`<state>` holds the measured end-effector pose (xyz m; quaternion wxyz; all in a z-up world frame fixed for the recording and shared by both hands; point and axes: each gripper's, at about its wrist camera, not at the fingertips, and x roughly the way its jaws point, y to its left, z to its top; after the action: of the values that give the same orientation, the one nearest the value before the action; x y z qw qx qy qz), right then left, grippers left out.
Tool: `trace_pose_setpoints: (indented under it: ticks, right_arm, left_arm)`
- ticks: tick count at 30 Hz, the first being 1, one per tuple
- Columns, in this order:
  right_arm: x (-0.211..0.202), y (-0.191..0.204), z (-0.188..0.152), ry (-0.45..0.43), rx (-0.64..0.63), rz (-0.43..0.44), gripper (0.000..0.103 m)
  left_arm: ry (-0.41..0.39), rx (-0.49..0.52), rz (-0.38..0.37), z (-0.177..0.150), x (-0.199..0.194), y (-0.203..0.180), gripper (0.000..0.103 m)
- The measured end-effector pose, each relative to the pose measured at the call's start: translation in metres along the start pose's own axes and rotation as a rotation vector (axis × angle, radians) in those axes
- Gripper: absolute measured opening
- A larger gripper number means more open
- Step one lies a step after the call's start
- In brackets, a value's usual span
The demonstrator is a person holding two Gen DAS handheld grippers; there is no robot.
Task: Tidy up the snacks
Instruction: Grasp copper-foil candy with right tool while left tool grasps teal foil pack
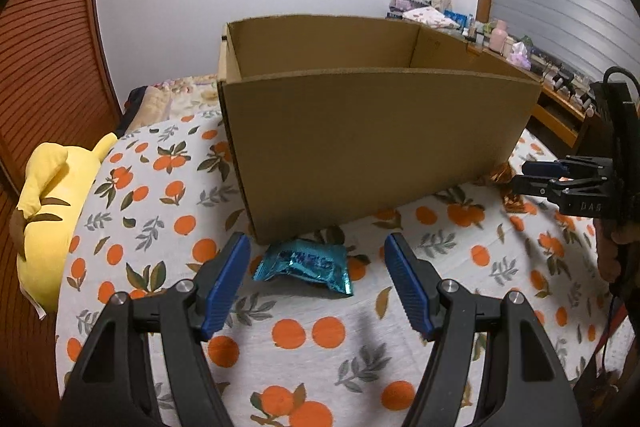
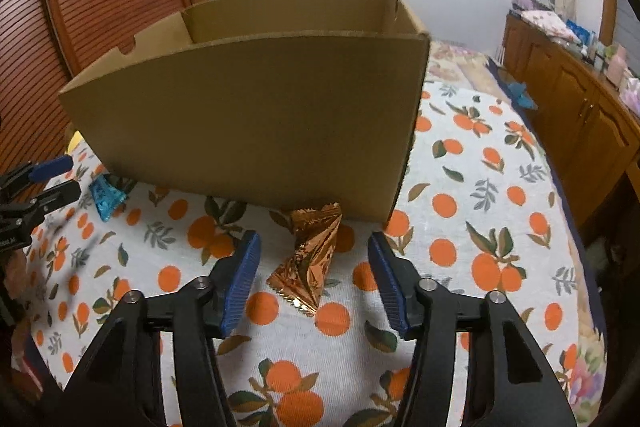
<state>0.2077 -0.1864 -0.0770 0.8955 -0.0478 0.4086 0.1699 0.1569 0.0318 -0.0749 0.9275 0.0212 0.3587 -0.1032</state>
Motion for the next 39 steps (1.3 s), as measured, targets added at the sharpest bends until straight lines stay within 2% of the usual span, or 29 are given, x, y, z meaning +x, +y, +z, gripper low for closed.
trace_pose_setpoints:
  ticks: [2,4,7,17,20,25,39]
  right_arm:
    - [0.006,0.001,-0.001,0.016,-0.008,-0.002,0.052]
    - [0.010,0.003,-0.001,0.026,-0.014,-0.005,0.042]
    - [0.015,0.006,-0.003,0.033,-0.028,-0.012,0.036]
    - [0.022,0.008,-0.007,0.035,-0.041,-0.050,0.035]
    - [0.022,0.007,-0.007,0.036,-0.040,-0.051,0.030]
    - [0.022,0.009,-0.008,0.033,-0.054,-0.049,0.020]
    - [0.004,0.021,-0.022,0.010,-0.068,-0.017,0.019]
  left_arm:
    - [0.017,-0.004,-0.002,-0.001,0.005,0.003,0.070]
    - [0.037,-0.009,-0.006,-0.002,0.011,0.005,0.070]
    - [0.062,-0.005,0.003,-0.003,0.019,0.006,0.070]
    - [0.122,-0.046,0.013,-0.003,0.038,0.013,0.070]
    - [0.126,-0.055,0.009,-0.004,0.039,0.014,0.069]
    - [0.122,-0.057,0.002,-0.005,0.039,0.016,0.051]
    - [0.129,-0.019,-0.014,-0.010,0.032,0.007,0.031]
